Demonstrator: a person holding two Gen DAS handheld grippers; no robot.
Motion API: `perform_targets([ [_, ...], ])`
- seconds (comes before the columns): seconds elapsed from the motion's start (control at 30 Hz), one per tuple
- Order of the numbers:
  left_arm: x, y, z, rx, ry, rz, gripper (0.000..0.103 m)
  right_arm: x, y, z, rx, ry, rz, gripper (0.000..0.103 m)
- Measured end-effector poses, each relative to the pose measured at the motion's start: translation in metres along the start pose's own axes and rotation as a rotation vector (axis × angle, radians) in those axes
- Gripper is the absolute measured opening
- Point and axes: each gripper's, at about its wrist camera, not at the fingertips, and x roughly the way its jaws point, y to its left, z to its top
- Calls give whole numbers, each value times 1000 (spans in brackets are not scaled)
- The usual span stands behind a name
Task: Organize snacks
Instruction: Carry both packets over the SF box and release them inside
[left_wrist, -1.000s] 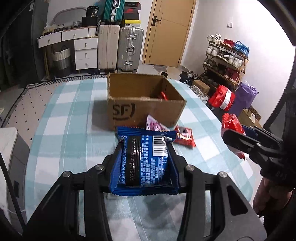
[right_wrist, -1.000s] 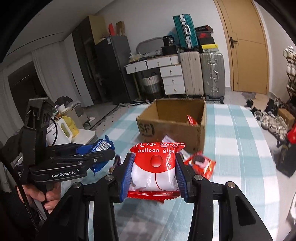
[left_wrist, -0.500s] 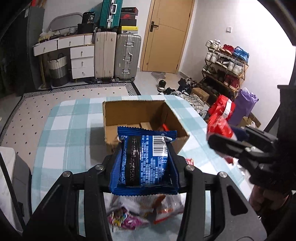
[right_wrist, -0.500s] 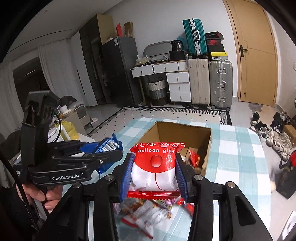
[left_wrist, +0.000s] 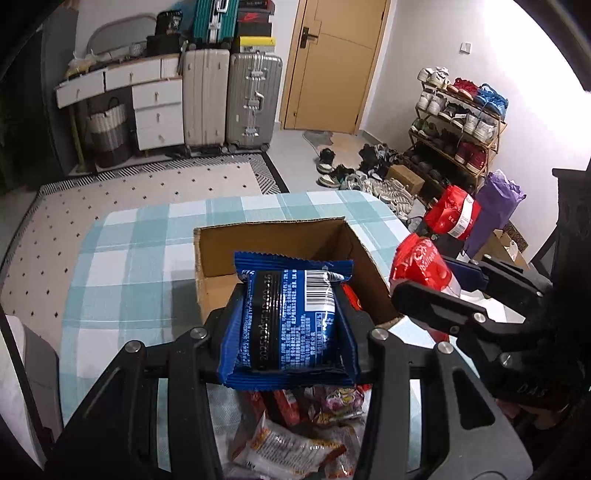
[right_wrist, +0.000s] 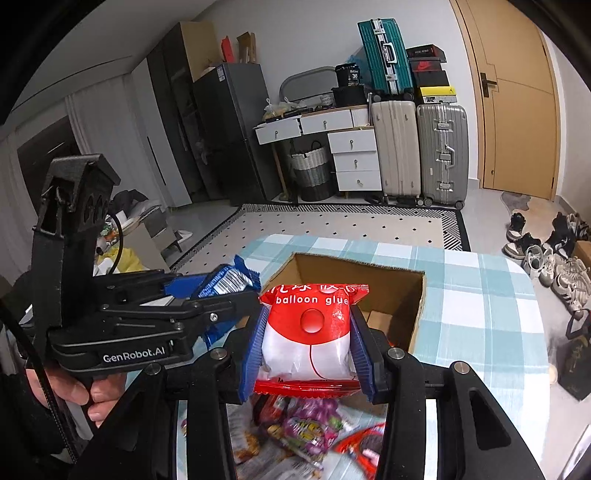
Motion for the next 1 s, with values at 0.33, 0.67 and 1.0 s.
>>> perform_targets([
  [0.33, 68, 14, 16, 21, 55, 16, 42, 50, -30, 5, 30, 41, -1, 43],
  [0.67, 121, 33, 24, 2, 89, -27, 42, 95, -51, -7, 51, 77, -34, 44],
  [1.0, 112, 43, 21, -5, 44, 13, 69, 92, -63, -13, 5, 42, -125, 85],
])
